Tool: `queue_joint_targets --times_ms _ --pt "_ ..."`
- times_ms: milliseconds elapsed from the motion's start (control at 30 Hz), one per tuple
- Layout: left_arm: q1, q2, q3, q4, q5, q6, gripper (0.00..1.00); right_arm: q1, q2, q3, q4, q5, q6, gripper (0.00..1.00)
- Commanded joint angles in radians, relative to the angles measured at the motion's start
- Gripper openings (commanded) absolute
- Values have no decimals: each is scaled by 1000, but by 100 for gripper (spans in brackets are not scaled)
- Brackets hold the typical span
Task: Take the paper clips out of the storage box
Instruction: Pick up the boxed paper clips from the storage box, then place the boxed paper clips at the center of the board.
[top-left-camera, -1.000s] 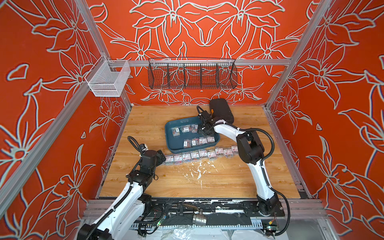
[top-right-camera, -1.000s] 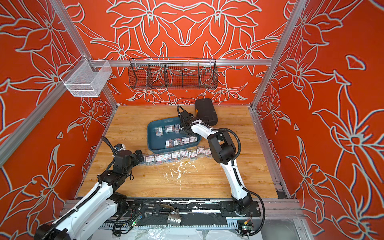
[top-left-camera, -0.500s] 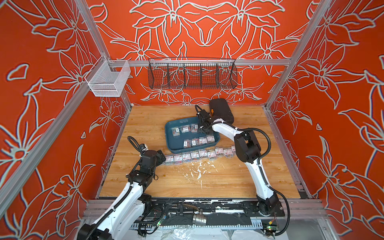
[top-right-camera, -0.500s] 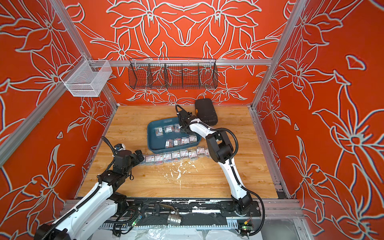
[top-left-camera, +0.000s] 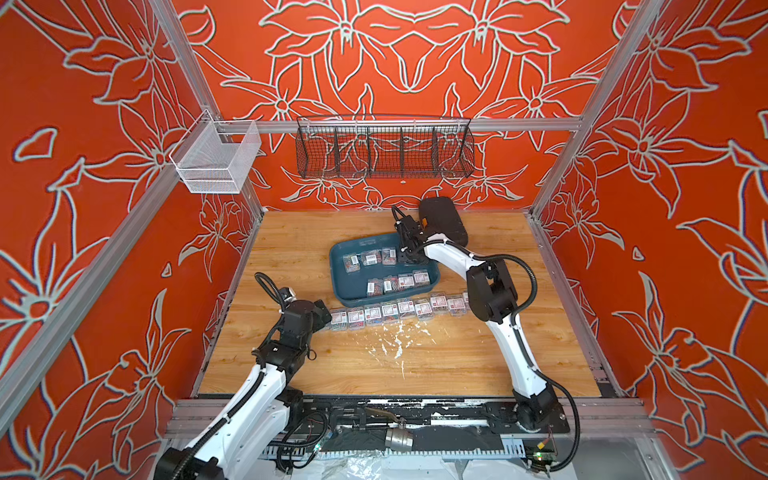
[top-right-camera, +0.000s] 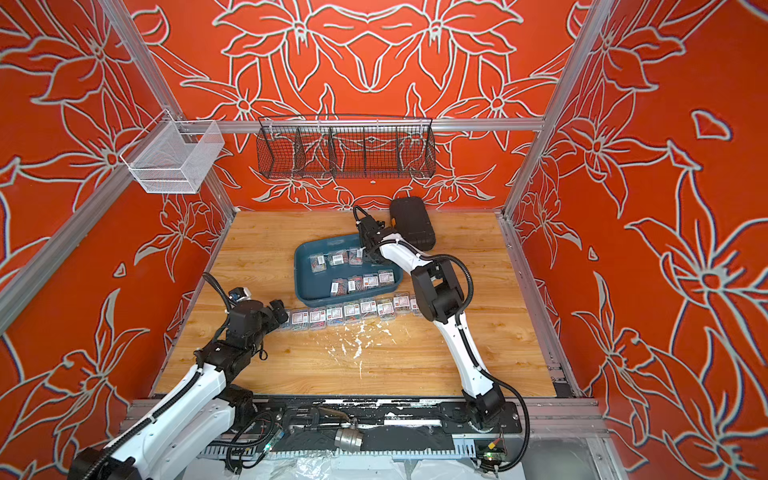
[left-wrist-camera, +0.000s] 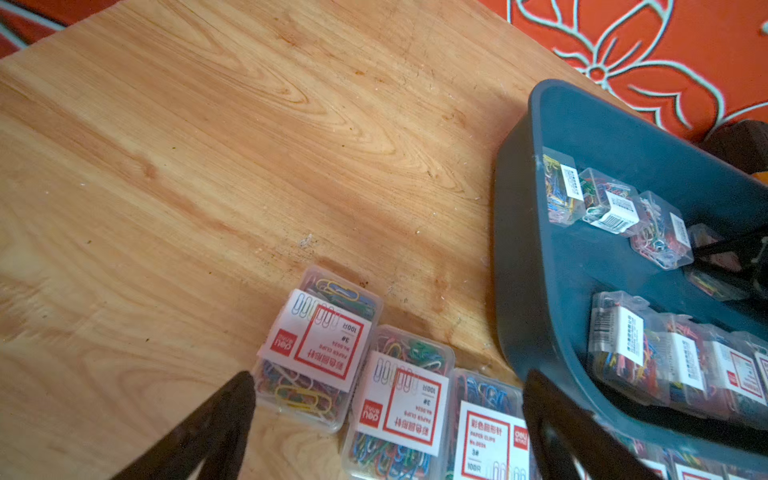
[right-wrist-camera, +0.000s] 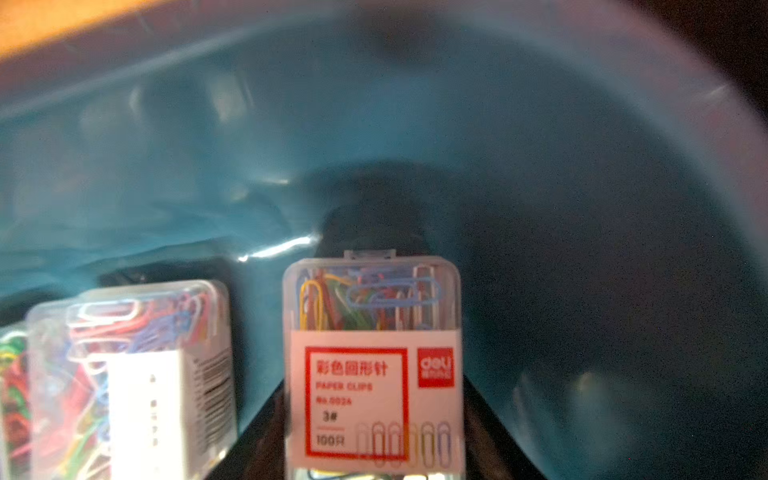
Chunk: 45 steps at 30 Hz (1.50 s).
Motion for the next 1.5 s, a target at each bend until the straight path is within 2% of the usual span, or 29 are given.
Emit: queue_joint_targets --times_ms 0,233,500,867,1200,1333,1467 --pt "-2 -6 13 10 -9 1 97 -4 -39 -41 -18 -14 -25 46" --pt "-2 -15 14 3 -33 -2 97 1 -272 -216 30 20 -83 41" --pt "-2 -21 12 -1 -33 -10 97 28 -672 -631 170 15 -91 39" --pt "-3 -13 16 -17 -32 -21 97 129 -1089 -1079 214 33 1 37" --pt "-2 -15 16 -21 -29 -24 97 309 -1305 -1322 221 56 106 38" --pt "-2 -15 16 -21 -27 -23 98 366 -1323 -1396 281 23 139 38" --pt "-3 -12 16 -18 -28 -23 97 441 -1269 -1423 336 25 170 38"
